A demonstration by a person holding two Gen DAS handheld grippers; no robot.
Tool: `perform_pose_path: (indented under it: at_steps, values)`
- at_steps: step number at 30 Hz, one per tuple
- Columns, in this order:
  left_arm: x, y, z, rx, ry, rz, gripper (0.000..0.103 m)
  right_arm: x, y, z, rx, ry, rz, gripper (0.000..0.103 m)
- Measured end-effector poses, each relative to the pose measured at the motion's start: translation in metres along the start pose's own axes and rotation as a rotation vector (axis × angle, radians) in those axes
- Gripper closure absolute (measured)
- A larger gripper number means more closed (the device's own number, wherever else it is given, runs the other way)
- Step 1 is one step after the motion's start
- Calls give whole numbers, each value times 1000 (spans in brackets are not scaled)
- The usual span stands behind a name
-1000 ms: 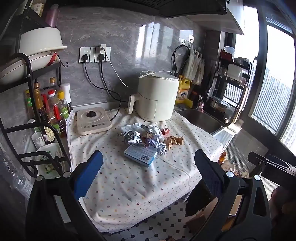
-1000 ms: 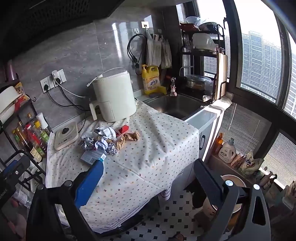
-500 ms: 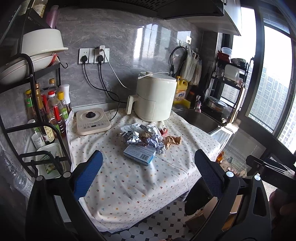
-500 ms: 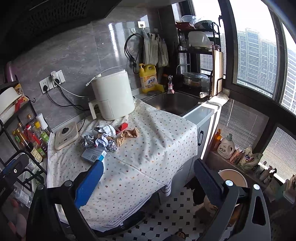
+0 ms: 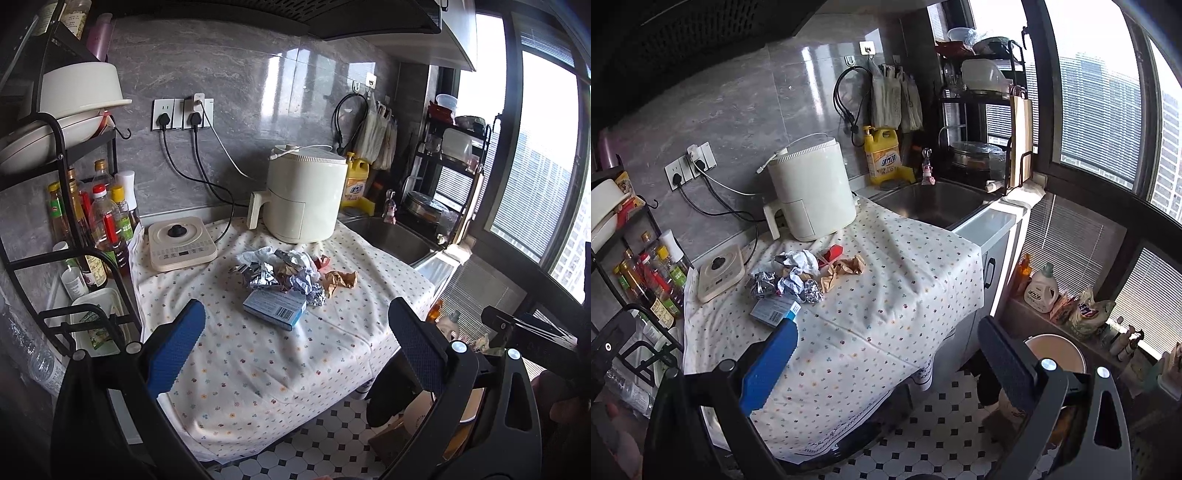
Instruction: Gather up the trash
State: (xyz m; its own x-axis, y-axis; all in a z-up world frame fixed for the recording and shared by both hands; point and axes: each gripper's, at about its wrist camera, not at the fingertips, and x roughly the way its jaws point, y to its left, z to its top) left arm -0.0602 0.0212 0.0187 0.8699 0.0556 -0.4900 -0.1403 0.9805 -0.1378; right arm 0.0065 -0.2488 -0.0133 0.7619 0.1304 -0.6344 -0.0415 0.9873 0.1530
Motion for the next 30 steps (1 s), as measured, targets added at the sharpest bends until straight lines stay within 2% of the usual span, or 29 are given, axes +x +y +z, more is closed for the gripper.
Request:
perform_pose_path:
  at_steps: [7, 10, 17, 22, 27, 30]
  values:
    - [18, 11, -1, -8, 32, -23, 4, 14, 8, -4, -37, 45, 3, 7]
    - [29, 16, -2, -6, 46, -38, 4, 20, 10, -5, -63, 43, -13, 7]
    - [66, 28, -7, -14, 105, -49, 5, 45, 8, 1, -55, 39, 11, 7]
    - [102, 32, -10, -33, 139, -41, 5, 70, 9, 9, -69, 45, 80, 7]
    - [148, 35, -15, -90, 219, -28, 5, 104, 14, 24, -86, 68, 130, 8]
    - [174, 35, -20, -112, 262, 0, 5, 128, 18, 31, -113, 100, 162, 15]
